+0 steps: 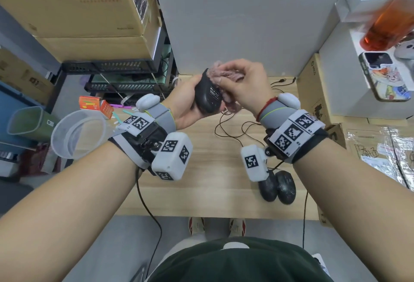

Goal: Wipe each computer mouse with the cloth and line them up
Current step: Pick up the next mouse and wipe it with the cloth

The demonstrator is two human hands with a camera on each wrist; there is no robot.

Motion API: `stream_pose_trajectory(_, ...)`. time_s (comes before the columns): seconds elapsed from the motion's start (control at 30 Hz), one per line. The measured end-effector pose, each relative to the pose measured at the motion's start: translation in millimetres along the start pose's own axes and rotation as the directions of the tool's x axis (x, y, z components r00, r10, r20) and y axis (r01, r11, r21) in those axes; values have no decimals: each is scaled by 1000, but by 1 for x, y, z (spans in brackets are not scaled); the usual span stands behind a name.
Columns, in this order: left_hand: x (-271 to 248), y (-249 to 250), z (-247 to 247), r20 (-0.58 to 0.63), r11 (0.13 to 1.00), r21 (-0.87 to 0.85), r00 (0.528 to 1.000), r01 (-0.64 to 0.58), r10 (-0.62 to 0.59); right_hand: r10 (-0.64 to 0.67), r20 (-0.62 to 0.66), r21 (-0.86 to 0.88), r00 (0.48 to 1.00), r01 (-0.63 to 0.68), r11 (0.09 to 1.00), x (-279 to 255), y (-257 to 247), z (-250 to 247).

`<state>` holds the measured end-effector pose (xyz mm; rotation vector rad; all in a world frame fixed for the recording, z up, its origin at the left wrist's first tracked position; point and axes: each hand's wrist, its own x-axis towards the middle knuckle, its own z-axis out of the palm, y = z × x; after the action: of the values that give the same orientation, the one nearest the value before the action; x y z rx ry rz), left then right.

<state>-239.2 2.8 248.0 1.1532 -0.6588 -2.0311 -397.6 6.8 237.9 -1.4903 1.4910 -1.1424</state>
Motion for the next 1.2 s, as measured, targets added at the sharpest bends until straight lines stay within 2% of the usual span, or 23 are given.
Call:
stream_pose_trajectory(0.07,3,1,-2,1,1000,-11,1000,9,-9,-89,173,14,981,88,996,-11,-11,4)
stream_pose_trajectory(0.13,8,2,-8,-14,999,50,1000,19,-18,-184,403,55,896,177,983,-22,-21,7)
stream_pose_trajectory(0.17,8,2,-9,-29,997,74,999,35,-33,-195,459,50,867,194,980,-24,-22,6)
stream_pose_trajectory(0.2,9,1,-9,-48,994,99,998,51,-47,-185,447,21,875,196,980,-21,-21,5)
stream_pose_trajectory(0.23,9,1,-8,-41,992,114,998,60,-56,-163,387,-16,907,183,983,-15,-19,2)
stream_pose_trajectory(0.3,9,0,-5,8,990,127,998,57,-59,-103,184,-80,977,119,990,-1,-12,-3)
stream_pose_trajectory(0.37,9,-1,-1,-1,994,103,999,46,-46,-105,42,-124,994,110,986,6,-8,-2)
stream_pose_trajectory(0.4,10,-1,-1,-20,995,85,999,46,-44,-107,40,-117,993,111,987,5,-8,0)
stream_pose_trajectory(0.47,12,0,-4,-46,996,80,999,32,-29,-104,182,-29,978,111,993,-5,-12,5)
stream_pose_trajectory(0.53,13,3,-7,-86,996,87,996,15,-7,-114,376,5,920,121,993,-16,-15,7)
stream_pose_trajectory(0.6,14,4,-10,-104,997,79,995,4,4,-79,467,4,881,87,996,-18,-17,2)
stream_pose_trajectory(0.67,14,4,-12,-101,994,106,995,16,-5,-37,403,-44,914,60,997,-9,-12,-6)
stream_pose_trajectory(0.73,12,3,-10,-99,992,127,995,20,-8,-31,253,-116,967,63,991,4,-4,-12)
stream_pose_trajectory(0.8,11,1,-7,-99,994,109,995,30,-20,-32,131,-67,991,41,997,8,-4,-8)
stream_pose_trajectory(0.87,12,0,-5,-83,992,127,996,23,-12,-68,158,-14,985,71,997,2,-10,1)
stream_pose_trajectory(0.97,13,1,-10,-29,982,189,1000,9,-4,-101,363,37,926,94,995,-13,-20,11)
stream_pose_trajectory(1.0,12,1,-10,-22,983,185,1000,12,-9,-90,381,34,920,84,996,-12,-21,9)
stream_pose_trajectory(1.03,10,1,-10,-6,982,187,1000,5,-4,-85,338,-5,937,92,996,-7,-18,8)
stream_pose_trajectory(1.13,10,-5,-6,35,972,235,999,-6,-2,-45,85,-169,995,59,984,13,-8,0)
stream_pose_trajectory(1.17,13,-8,-6,23,966,260,1000,2,-8,-45,49,-178,998,53,983,17,-7,0)
stream_pose_trajectory(1.2,13,-9,-4,21,959,283,1000,12,-18,-55,71,-199,996,68,978,19,-7,1)
